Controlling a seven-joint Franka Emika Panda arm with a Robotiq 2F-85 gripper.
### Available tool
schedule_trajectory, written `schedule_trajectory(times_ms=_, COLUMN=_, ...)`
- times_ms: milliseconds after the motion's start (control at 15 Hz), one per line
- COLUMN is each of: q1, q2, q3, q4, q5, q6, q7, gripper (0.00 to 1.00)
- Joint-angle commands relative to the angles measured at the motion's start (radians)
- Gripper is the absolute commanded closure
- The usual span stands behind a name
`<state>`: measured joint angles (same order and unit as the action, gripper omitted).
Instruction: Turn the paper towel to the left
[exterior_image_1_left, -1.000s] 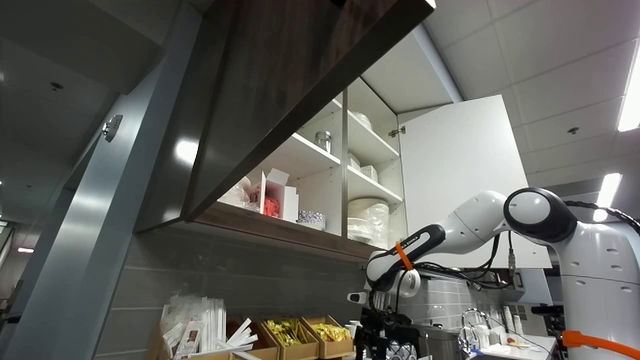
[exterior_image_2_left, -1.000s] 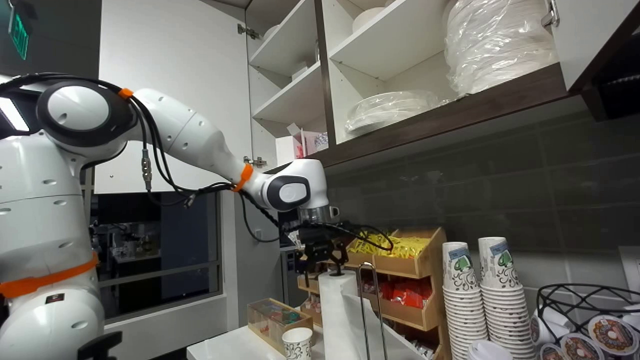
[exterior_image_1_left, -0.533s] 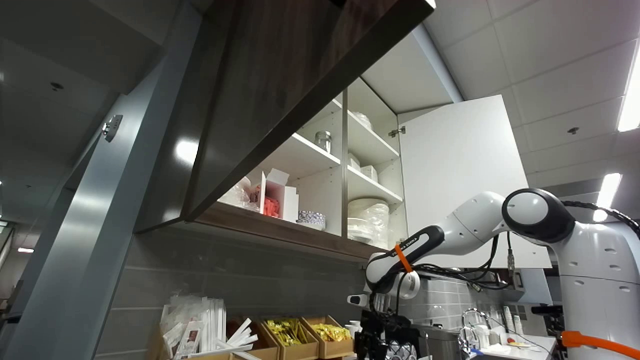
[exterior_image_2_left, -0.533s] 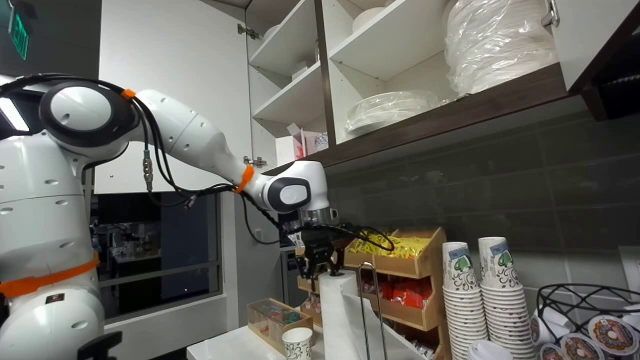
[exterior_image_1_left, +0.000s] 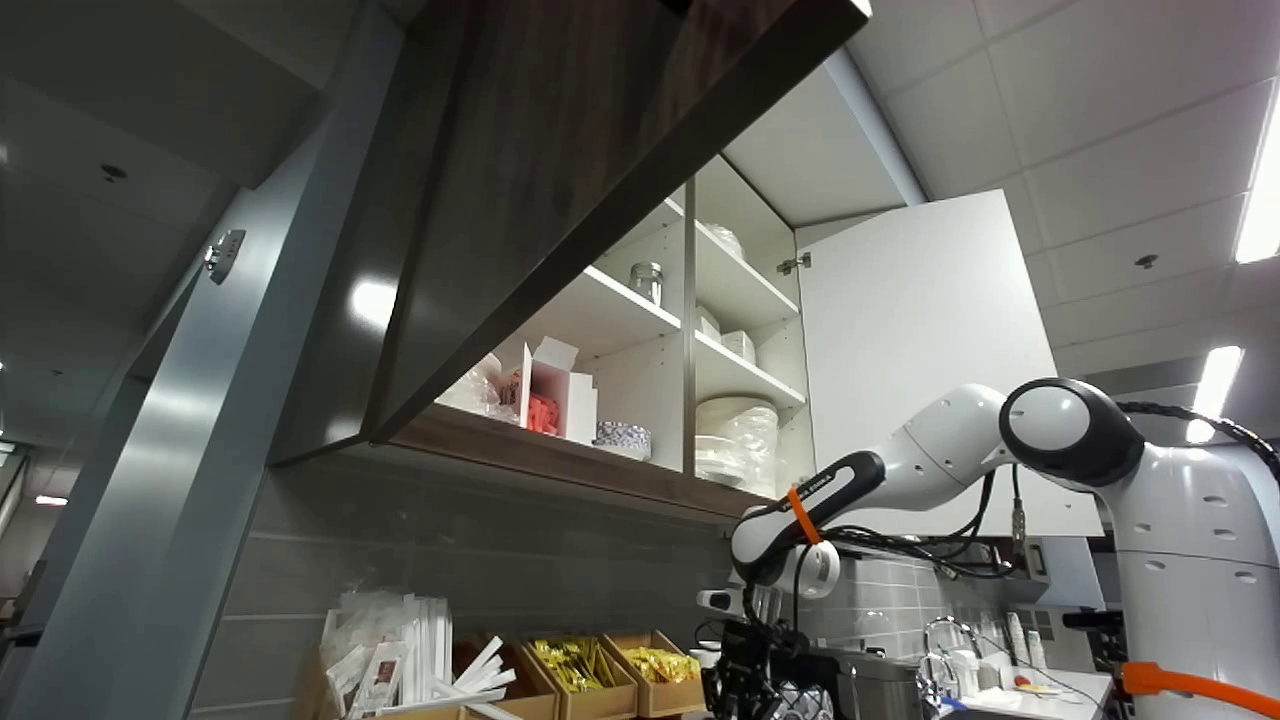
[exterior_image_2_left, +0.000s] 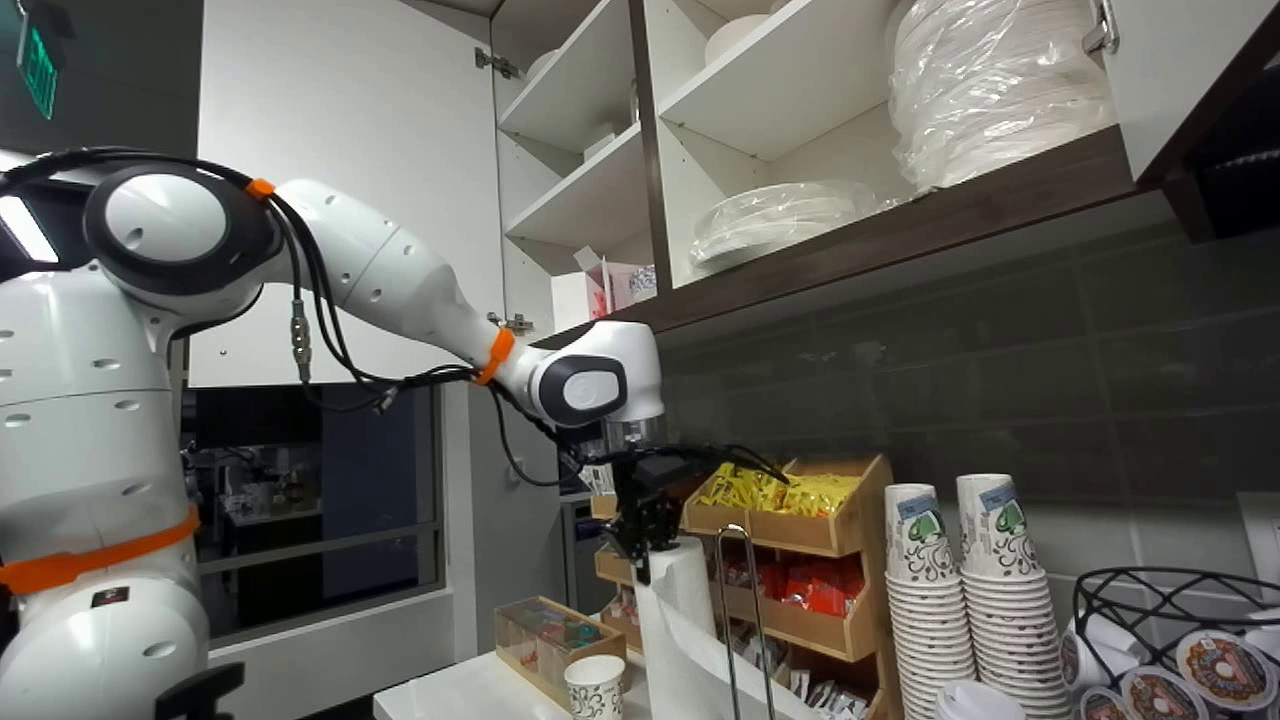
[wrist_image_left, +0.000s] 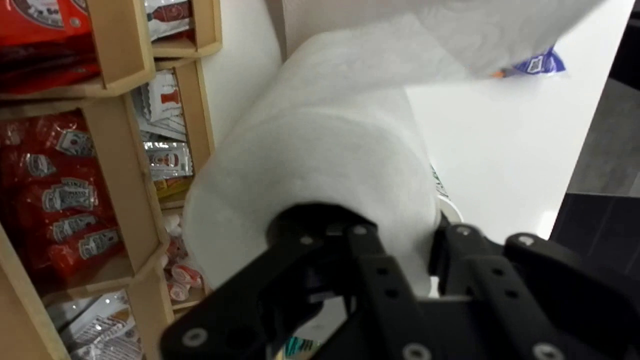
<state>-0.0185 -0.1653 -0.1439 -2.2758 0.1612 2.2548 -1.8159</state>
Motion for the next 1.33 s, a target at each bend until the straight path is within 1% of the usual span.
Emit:
schedule_trajectory(times_ms=0, q1=0.004, q2=0.015, q3=-0.018, q4=0.025, q5=0.026, q6=-0.037, q7=-0.198, gripper=0.94)
schedule_trajectory(times_ms=133, q1=0.0, q2=0.019, q3=-0.019, q4=0.028, q5=0.029, q6=-0.041, q7=-0.254, gripper=0.94)
schedule_trajectory(times_ms=200, q1=-0.007, q2=0.002, q3=-0.003, q4=0.005, q5=0.007, q6=-0.014, q7=-0.176, gripper=0.94)
schedule_trajectory(times_ms=267, q1=-0.008, q2=0.002, q3=-0.004, q4=0.006, q5=0.007, q6=-0.014, q7=-0.181, gripper=0.76)
schedule_trajectory(times_ms=533, q1=-0.008, q2=0.002, q3=-0.003, q4=0.006, q5=0.007, q6=-0.014, q7=-0.178, gripper=0.76)
schedule_trajectory(times_ms=600, q1=-0.008, q2=0.002, q3=-0.003, q4=0.006, q5=0.007, q6=-0.014, q7=-0.178, gripper=0.94)
schedule_trajectory(times_ms=800, q1=-0.008, q2=0.01, q3=-0.009, q4=0.018, q5=-0.033, q6=-0.03, q7=-0.272, gripper=0.94)
schedule_trajectory(times_ms=1000, q1=-0.009, q2=0.017, q3=-0.015, q4=0.025, q5=-0.051, q6=-0.017, q7=-0.386, gripper=0.94)
schedule_trajectory(times_ms=1267, q1=-0.007, q2=0.022, q3=-0.033, q4=0.038, q5=-0.024, q6=-0.034, q7=-0.612, gripper=0.94)
